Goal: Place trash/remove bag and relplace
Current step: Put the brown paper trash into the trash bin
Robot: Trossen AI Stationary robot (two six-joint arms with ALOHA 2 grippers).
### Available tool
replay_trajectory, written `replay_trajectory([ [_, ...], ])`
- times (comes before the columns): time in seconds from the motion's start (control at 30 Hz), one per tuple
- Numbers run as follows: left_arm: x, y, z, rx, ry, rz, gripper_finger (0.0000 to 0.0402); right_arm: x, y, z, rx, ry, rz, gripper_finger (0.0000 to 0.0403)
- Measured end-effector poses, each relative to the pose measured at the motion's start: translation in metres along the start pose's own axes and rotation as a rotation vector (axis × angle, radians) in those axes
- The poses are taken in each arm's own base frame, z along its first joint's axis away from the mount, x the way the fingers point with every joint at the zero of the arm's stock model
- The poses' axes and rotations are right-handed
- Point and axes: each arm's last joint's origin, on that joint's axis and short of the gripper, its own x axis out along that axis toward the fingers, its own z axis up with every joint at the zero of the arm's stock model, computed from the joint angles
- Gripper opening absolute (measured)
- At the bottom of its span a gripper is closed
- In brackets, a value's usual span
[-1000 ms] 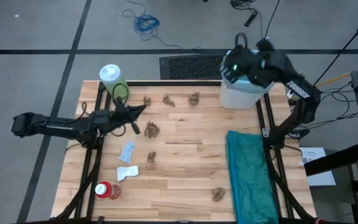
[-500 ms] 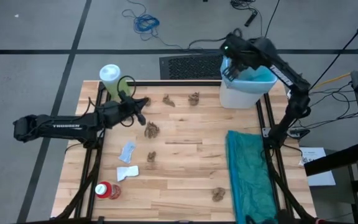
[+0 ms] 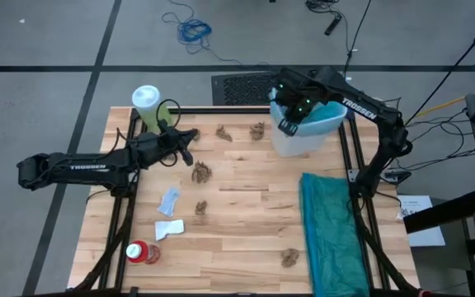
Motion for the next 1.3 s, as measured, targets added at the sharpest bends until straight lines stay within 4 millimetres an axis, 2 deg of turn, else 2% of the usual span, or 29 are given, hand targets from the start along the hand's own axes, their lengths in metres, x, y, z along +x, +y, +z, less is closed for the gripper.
replay_trajectory([
  [0.2,0.001,-0.003,0.006,-0.004,-0.010,-0.089,0.0000,-0.004,0.010,-0.003,-0.041,-0.008,-0.053,0.0000],
  [0.4,0.021,-0.008,0.014,0.060,0.020,-0.121,0.0011,-0.022,0.002,-0.014,-0.034,-0.045,-0.203,0.0000],
  [0.57,0.054,-0.013,0.016,0.089,0.091,-0.197,0.0053,-0.043,0.000,-0.027,-0.051,-0.108,-0.206,0.0010],
  [0.8,0.116,-0.020,0.012,0.138,0.190,-0.284,0.0107,-0.067,-0.001,-0.043,-0.038,-0.195,-0.205,0.0059],
  [1.07,0.184,-0.022,-0.005,0.187,0.350,-0.317,0.0119,-0.077,-0.002,-0.050,-0.032,-0.235,-0.201,0.0104],
  [1.3,0.222,-0.012,-0.016,0.189,0.436,-0.304,0.0119,-0.076,-0.002,-0.050,-0.032,-0.236,-0.201,0.0116],
])
